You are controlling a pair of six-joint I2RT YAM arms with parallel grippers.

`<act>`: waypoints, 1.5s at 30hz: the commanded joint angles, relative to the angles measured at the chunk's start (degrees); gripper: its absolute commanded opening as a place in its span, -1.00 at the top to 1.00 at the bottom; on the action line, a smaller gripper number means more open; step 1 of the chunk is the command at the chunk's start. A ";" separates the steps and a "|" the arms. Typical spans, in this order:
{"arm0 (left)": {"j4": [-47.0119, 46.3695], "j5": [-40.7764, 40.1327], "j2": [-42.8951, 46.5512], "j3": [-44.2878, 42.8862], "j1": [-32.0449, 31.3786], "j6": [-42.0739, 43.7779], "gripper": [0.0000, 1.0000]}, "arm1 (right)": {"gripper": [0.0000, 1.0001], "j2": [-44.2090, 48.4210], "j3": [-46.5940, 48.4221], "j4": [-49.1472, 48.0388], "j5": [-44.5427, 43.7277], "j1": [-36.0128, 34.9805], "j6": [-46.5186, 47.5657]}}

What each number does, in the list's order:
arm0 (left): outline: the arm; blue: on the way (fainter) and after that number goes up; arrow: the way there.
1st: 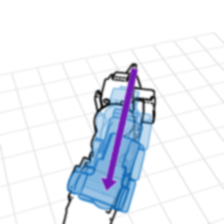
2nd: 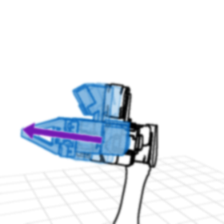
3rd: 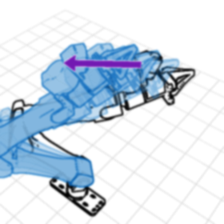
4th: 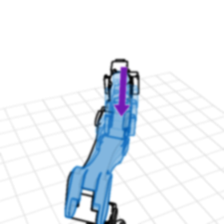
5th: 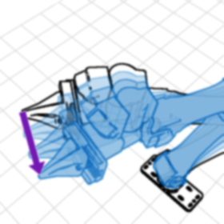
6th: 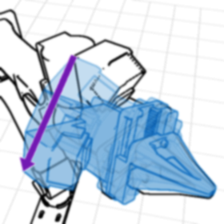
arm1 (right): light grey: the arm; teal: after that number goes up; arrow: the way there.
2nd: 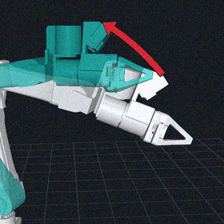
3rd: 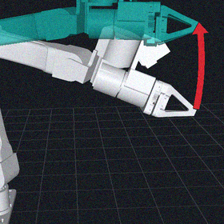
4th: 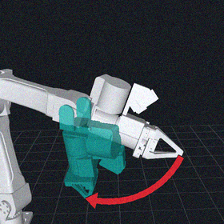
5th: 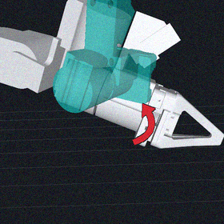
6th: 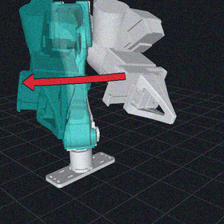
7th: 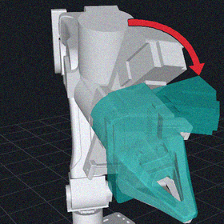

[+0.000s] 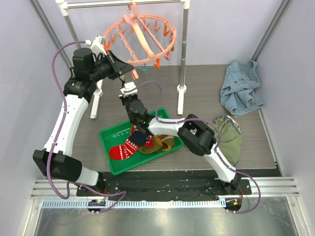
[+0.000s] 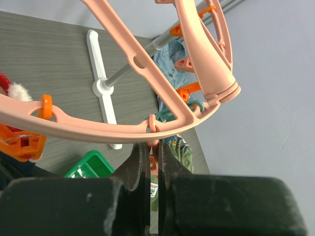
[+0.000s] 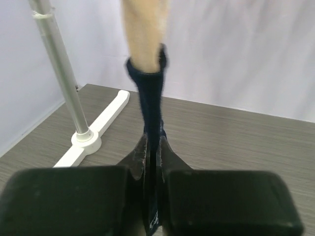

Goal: Remove the socks clipped to the hanger

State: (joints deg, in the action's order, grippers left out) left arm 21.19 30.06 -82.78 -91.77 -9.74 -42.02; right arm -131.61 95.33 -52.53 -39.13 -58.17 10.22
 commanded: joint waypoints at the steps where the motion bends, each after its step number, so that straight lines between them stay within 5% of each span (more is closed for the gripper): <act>1: -3.26 1.31 1.22 -0.52 -0.11 -0.43 0.85 | 0.99 4.42 -1.96 -1.25 3.43 1.22 -3.00; 9: 2.00 -2.19 1.05 -5.25 -0.11 2.38 0.02 | 0.99 13.13 -13.06 -2.84 12.50 1.22 -9.59; 12: 6.83 -4.04 0.69 -8.15 -0.02 3.96 -0.12 | 0.99 15.24 -15.78 -2.31 15.84 0.70 -10.13; 32: 20.29 -20.65 4.65 -11.07 0.25 10.73 -0.25 | 0.98 22.54 -19.57 2.08 17.60 -1.42 -12.42; 45: 15.11 -16.44 1.75 -9.13 0.33 11.00 -0.25 | 0.98 24.03 -19.83 2.17 18.57 -1.59 -13.03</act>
State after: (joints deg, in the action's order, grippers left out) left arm 39.86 11.88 -80.16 -100.99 -9.72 -31.68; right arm -111.98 75.20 -48.10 -20.82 -59.31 -1.96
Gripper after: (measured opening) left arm 0.625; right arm 0.043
